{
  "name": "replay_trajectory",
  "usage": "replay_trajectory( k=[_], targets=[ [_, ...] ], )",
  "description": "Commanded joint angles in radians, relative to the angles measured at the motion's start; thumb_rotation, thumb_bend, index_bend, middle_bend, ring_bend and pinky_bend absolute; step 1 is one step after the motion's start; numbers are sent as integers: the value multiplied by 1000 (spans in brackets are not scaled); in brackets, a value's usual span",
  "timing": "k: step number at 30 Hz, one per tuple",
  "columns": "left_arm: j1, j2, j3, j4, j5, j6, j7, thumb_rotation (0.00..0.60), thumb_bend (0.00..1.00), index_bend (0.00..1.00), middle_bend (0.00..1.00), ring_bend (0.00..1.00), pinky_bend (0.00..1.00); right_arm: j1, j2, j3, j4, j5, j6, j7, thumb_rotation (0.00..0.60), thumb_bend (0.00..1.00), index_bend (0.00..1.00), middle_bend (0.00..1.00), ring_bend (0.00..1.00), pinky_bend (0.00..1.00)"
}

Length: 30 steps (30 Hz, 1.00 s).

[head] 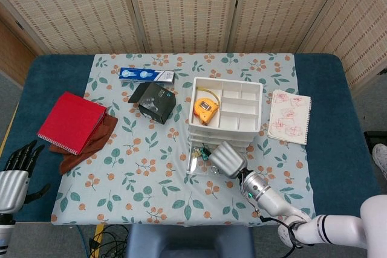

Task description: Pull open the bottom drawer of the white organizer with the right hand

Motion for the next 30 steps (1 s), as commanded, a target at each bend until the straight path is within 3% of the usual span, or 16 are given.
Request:
replay_trajectory(
  k=[1, 8, 30],
  targets=[
    [3, 3, 0, -3, 1, 4, 1, 600, 184, 75, 10, 52, 92, 17, -17, 9, 19, 12, -20, -21, 600, 224, 265, 901, 1000, 1000],
    [9, 10, 1, -8, 0, 10, 0, 600, 185, 75, 9, 52, 92, 42, -38, 12, 41, 64, -61, -77, 600, 327, 265, 895, 1000, 1000],
    [11, 8, -1, -1, 1, 9, -6, 600, 184, 75, 9, 52, 92, 77, -67, -5, 67, 125, -73, -150, 600, 329, 265, 893, 1000, 1000]
  ],
)
